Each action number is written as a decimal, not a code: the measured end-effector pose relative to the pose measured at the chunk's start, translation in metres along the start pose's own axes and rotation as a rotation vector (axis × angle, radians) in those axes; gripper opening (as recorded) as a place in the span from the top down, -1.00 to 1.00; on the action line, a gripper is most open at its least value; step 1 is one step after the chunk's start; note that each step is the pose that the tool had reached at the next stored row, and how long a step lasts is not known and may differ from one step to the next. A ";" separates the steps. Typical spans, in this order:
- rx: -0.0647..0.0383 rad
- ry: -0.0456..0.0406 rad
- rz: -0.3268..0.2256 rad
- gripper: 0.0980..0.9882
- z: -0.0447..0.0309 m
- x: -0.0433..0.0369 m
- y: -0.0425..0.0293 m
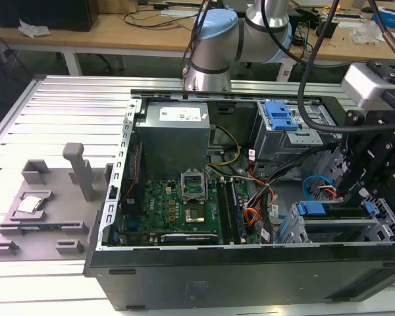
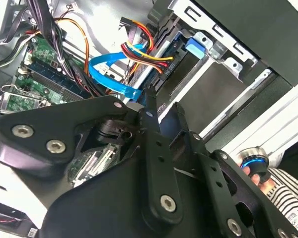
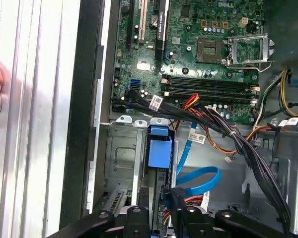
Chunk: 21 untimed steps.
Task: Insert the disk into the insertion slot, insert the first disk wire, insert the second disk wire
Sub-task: 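Insert the second disk wire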
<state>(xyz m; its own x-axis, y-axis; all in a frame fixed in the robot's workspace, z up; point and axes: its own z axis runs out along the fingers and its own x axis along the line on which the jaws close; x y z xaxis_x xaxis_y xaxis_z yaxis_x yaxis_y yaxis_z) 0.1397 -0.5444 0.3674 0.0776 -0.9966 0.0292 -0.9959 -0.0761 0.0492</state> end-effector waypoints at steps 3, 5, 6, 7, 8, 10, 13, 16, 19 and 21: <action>0.001 -0.0014 -0.014 0.52 -0.0019 -0.0031 -0.0001; 0.001 -0.0014 -0.022 0.52 -0.0021 -0.0080 -0.0004; 0.001 -0.0014 -0.024 0.52 -0.0021 -0.0100 -0.0006; 0.001 -0.0016 -0.027 0.52 -0.0023 -0.0128 -0.0008; 0.001 -0.0026 -0.030 0.52 -0.0022 -0.0135 -0.0005; 0.002 -0.0059 -0.040 0.52 -0.0018 -0.0138 0.0034; 0.003 -0.0077 -0.067 0.52 -0.0009 -0.0140 0.0054; 0.004 -0.0100 -0.109 0.52 0.0018 -0.0143 0.0089; 0.004 -0.0100 -0.109 0.52 0.0030 -0.0146 0.0114; 0.004 -0.0101 -0.109 0.52 0.0031 -0.0146 0.0114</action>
<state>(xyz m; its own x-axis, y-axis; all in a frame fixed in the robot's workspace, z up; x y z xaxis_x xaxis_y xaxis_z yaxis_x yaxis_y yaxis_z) 0.1270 -0.5308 0.3644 0.1855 -0.9826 0.0138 -0.9817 -0.1846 0.0473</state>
